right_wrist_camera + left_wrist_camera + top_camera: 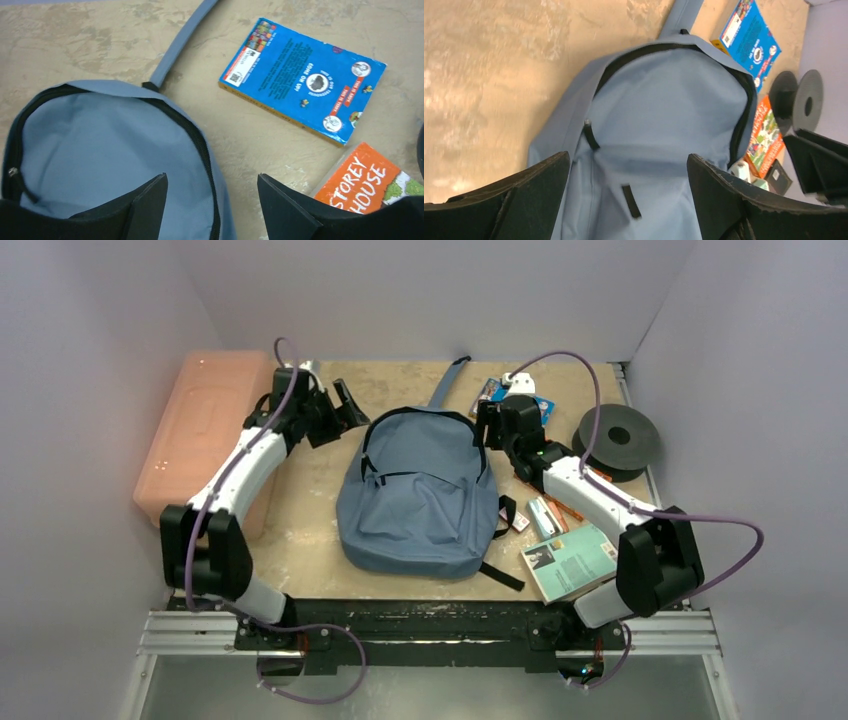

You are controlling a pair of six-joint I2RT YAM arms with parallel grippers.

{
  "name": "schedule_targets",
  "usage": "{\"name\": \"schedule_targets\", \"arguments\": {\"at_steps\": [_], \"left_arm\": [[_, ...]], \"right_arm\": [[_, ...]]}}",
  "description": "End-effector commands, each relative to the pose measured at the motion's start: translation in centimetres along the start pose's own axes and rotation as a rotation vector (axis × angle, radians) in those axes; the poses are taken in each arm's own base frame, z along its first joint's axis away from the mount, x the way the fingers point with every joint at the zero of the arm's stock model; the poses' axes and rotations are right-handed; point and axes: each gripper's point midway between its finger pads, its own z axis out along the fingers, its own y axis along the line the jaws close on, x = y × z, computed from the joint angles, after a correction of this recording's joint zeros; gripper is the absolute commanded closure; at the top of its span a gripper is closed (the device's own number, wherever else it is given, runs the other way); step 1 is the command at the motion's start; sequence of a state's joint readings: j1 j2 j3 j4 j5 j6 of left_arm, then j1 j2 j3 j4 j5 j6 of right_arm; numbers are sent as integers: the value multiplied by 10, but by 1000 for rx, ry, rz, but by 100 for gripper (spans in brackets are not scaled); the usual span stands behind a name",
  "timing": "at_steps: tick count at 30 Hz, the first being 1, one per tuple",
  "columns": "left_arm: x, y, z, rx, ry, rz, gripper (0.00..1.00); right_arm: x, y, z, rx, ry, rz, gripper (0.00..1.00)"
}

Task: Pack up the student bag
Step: Move the student bag to the center of the board, then unzip the student bag at the center of the board.

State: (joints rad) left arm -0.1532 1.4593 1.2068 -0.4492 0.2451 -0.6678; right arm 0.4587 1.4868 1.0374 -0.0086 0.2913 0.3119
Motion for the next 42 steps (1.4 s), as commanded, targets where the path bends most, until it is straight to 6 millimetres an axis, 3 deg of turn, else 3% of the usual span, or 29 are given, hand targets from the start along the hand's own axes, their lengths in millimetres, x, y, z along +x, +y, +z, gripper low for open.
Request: {"name": "schedule_targets", "arguments": {"at_steps": [1,7,11,12,15,17,21,25,30,42], "left_arm": [[-8,5,46,18,79,125,15],[-8,17,105,-11,180,149,21],[-5,18,124,-25,221,208,27],[-2,20,128,-26,242,212,34],[7,17,133,8,281,195,66],[4,1,125,67,288,173,82],[-11,-44,90,222,239,166,100],[-14,-77,52,361,203,154,100],[-13,-100,22,456,216,127,100],[-14,-125,0,587,236,57,100]], "right_arm": [[-29,40,-25,-159,-29,-50,31],[-13,145,-49,-603,25,-6,35],[16,184,-46,-700,91,-33,42],[23,190,-44,-707,104,-48,44],[41,203,-36,-717,130,-101,48],[45,209,-32,-711,133,-142,52],[33,216,-30,-725,96,-160,52],[18,227,-29,-745,85,-171,49],[10,237,-28,-768,91,-158,48],[10,232,-23,-784,-36,-259,52]]}}
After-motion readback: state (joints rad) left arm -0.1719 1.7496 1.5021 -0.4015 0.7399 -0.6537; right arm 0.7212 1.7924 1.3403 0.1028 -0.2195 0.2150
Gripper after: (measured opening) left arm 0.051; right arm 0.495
